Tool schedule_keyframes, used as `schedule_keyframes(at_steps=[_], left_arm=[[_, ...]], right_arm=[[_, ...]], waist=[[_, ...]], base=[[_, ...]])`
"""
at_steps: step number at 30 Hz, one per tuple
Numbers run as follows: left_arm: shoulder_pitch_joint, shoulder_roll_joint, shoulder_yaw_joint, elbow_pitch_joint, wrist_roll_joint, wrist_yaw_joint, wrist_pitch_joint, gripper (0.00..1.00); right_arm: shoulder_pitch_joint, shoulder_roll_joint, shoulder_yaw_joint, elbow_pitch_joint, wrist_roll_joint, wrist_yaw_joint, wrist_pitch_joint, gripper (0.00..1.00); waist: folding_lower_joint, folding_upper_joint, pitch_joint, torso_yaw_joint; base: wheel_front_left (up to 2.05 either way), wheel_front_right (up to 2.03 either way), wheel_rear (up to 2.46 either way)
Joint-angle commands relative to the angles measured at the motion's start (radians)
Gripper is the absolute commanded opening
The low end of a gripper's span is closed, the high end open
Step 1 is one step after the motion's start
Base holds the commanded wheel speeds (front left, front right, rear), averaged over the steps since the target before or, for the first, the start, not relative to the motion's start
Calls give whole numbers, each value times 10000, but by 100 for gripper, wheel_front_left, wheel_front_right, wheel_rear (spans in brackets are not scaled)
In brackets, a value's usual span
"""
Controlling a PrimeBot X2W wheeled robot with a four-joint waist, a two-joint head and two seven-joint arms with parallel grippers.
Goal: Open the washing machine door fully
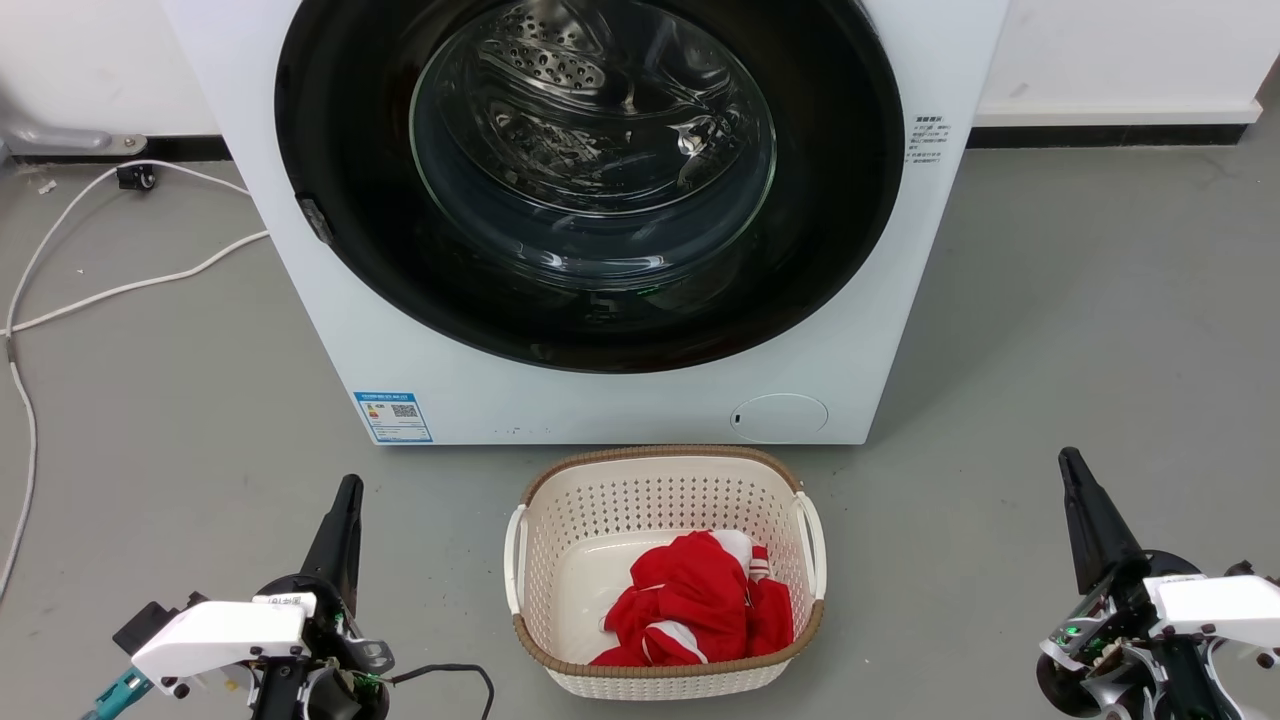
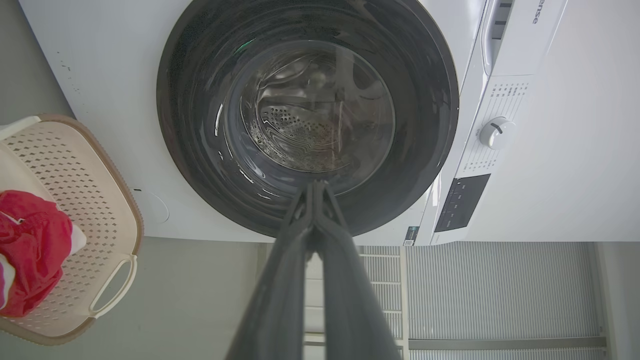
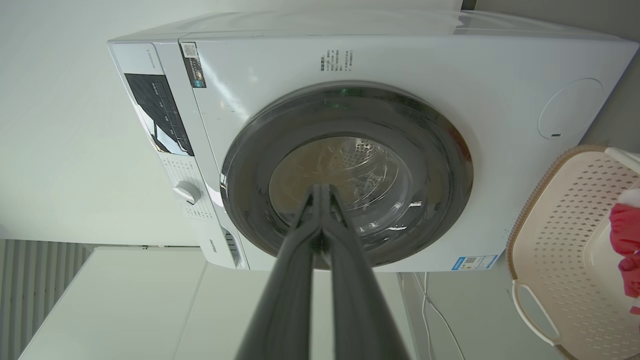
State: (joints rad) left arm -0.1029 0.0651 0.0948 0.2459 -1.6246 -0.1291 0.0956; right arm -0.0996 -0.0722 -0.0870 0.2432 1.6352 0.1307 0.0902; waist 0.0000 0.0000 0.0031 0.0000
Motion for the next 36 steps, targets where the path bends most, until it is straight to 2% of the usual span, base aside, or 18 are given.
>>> schedule_keyframes(at_steps=[1,7,8,19,26,29,36], left_arm=[[-82,-6,12,9,21,-29,42,0],[-84,-15,29,11,34,-29,55,0],[-1,-17,21,2,12,0,31,100],[105,-51,-213,-294,226,-1,-424,100],[120,-18,-264,-702,1033,-4,-748,100],[116,-16,-279,-945,1598,-5,-874,100],[97,-6,-253,-1548,3018,-7,-1155,100]], right_arm=[[-131,33,-21,19,-82,0,67,0],[-134,43,-44,22,-91,0,71,0],[-1,25,-21,2,-33,0,33,100],[172,61,247,-336,-173,0,-429,100],[259,76,336,-655,-659,0,-737,100],[274,83,346,-809,-1342,0,-862,100],[260,97,355,-1388,-3927,0,-1137,100]], waist=[[0,0,0,0],[0,0,0,0],[1,0,0,0],[0,0,-9,5],[0,0,-16,31],[0,0,-13,36],[0,0,6,46]], base=[[0,0,0],[0,0,0],[0,0,0],[0,0,0],[0,0,0],[0,0,0],[0,0,0]])
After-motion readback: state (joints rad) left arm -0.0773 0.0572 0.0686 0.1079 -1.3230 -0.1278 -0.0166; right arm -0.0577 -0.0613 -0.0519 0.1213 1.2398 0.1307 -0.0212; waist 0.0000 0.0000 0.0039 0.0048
